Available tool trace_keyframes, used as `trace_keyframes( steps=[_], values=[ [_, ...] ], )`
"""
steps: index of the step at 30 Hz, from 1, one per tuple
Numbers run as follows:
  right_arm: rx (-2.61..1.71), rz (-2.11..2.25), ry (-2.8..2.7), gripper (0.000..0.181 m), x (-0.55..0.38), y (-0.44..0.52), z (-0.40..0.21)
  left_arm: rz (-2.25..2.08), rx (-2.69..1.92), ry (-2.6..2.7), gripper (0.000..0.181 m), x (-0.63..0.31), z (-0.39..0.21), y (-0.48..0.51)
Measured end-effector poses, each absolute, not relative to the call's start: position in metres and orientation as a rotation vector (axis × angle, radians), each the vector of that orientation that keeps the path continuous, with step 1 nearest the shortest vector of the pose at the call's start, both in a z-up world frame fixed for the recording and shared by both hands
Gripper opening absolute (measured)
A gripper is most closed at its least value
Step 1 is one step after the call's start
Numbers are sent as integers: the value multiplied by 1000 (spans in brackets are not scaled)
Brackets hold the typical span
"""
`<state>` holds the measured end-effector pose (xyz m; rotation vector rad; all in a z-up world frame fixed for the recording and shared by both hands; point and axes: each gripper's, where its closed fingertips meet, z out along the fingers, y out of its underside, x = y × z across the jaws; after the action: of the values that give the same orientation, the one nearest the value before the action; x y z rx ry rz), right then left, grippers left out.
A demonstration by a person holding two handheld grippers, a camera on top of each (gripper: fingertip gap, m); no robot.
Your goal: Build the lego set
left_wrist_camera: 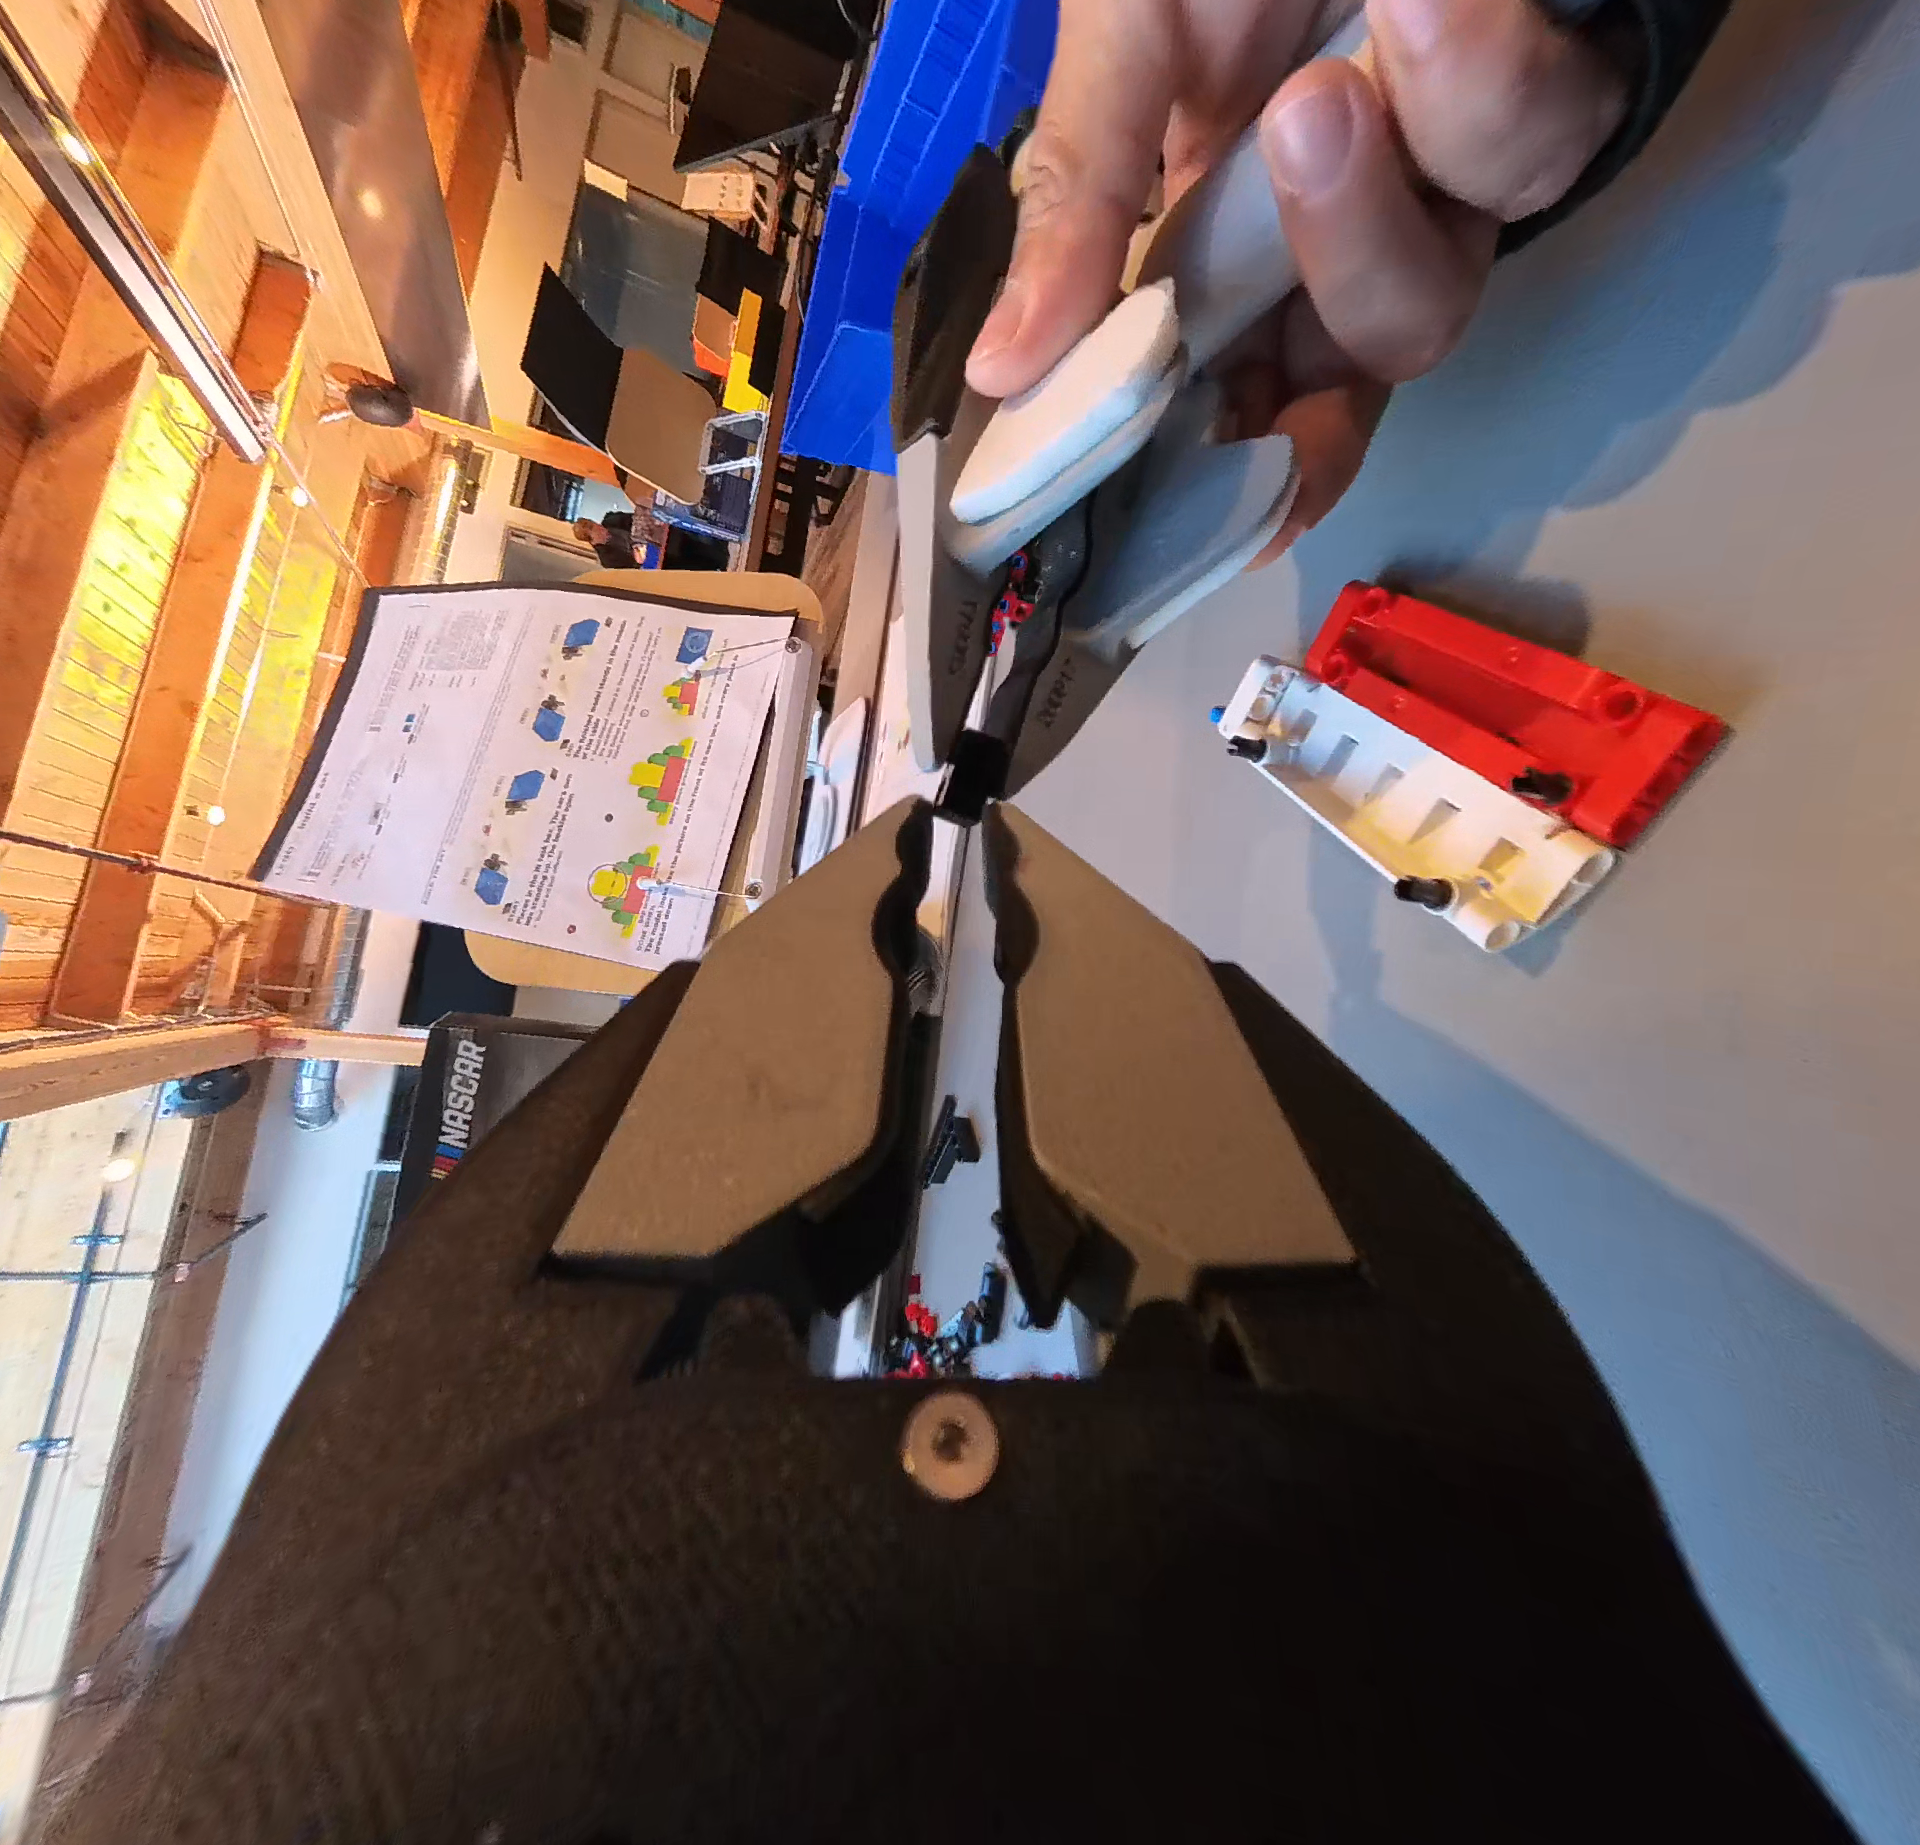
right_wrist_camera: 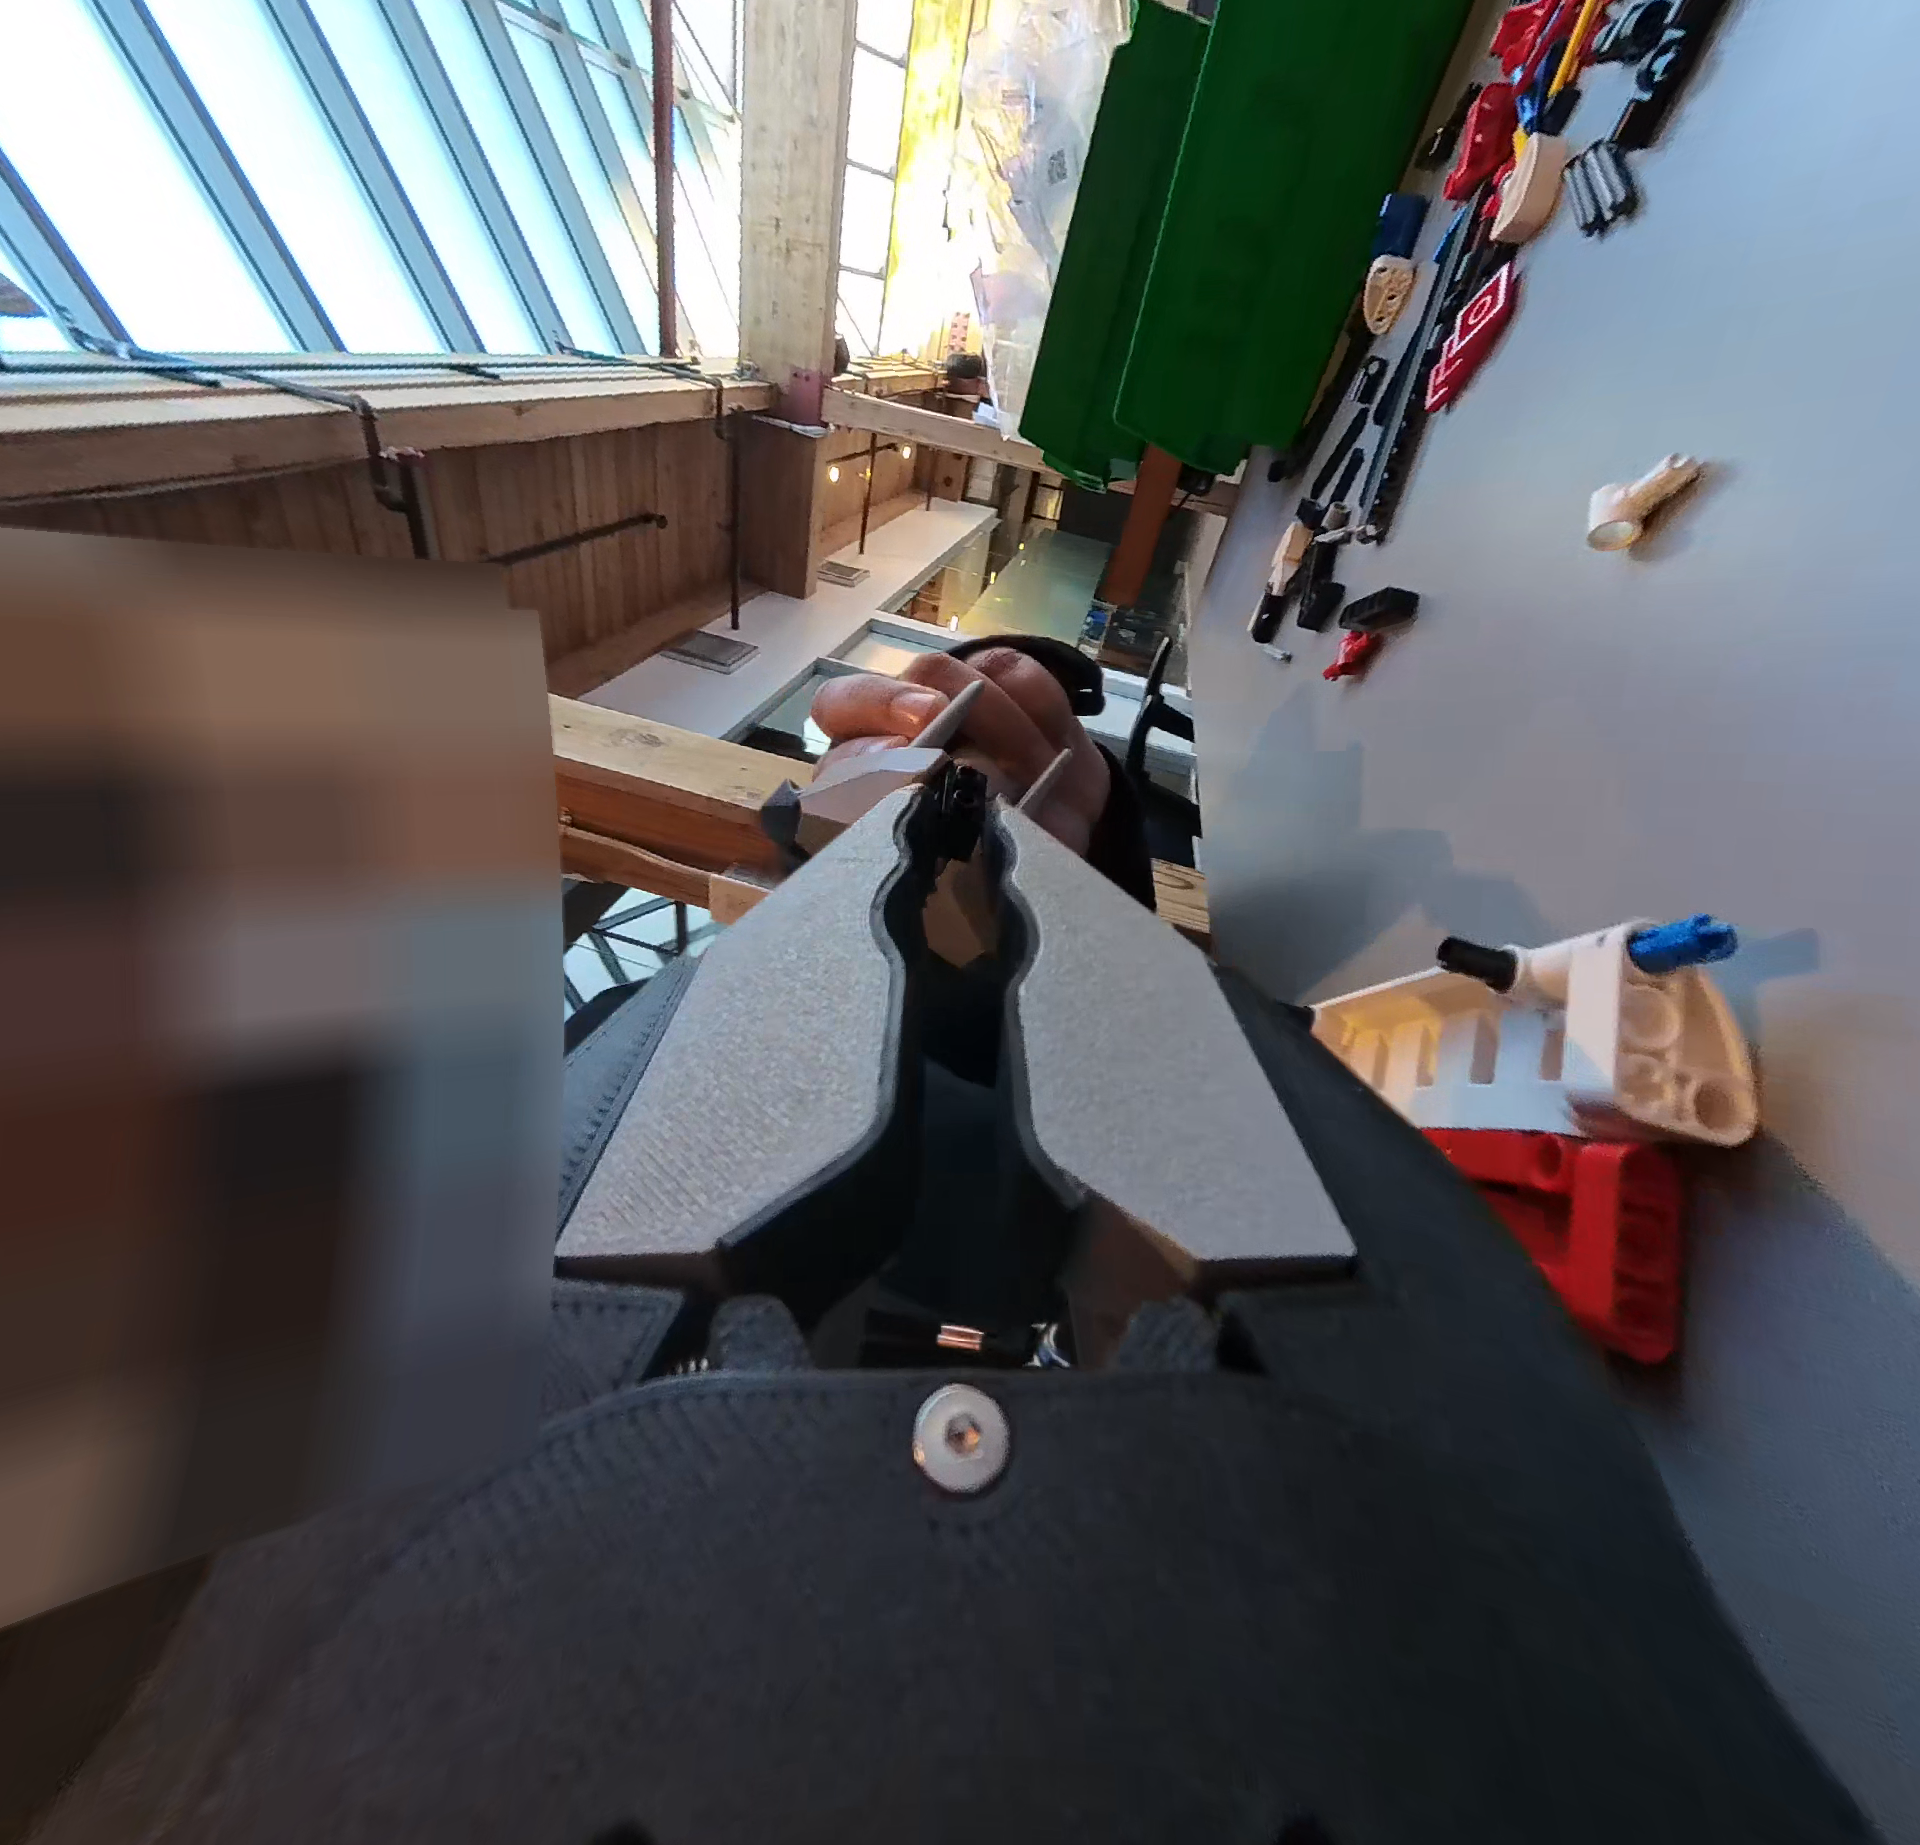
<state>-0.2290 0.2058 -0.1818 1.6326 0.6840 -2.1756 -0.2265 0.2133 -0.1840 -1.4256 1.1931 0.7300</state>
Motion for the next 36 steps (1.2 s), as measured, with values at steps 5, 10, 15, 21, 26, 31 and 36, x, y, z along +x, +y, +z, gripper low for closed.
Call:
trace_keyframes(
  steps=[5, 10, 15, 21, 26, 31, 36],
  values=[
    [1689, -2173, 750, 7, -233, 210, -187, 771, -1435, 1190, 7, -230, -189, 216],
    [1746, -2172, 796, 7, -241, 215, -192, 765, -1485, 1152, 6, -238, -195, 221],
    [1814, -2187, 863, 8, -246, 223, -194, 780, -1530, 1108, 6, -249, -198, 225],
    [1929, -2202, 947, 8, -240, 236, -197, 774, -1620, 968, 6, -267, -196, 232],
    [1933, -2200, 1003, 14, -241, 230, -197, 765, -1616, 979, 6, -258, -200, 233],
    [1976, -2198, 1086, 20, -241, 230, -198, 743, -1612, 950, 6, -257, -196, 232],
    [2122, -2123, 1375, 22, -236, 237, -205, 271, -1818, 750, 6, -251, -203, 232]
  ],
)
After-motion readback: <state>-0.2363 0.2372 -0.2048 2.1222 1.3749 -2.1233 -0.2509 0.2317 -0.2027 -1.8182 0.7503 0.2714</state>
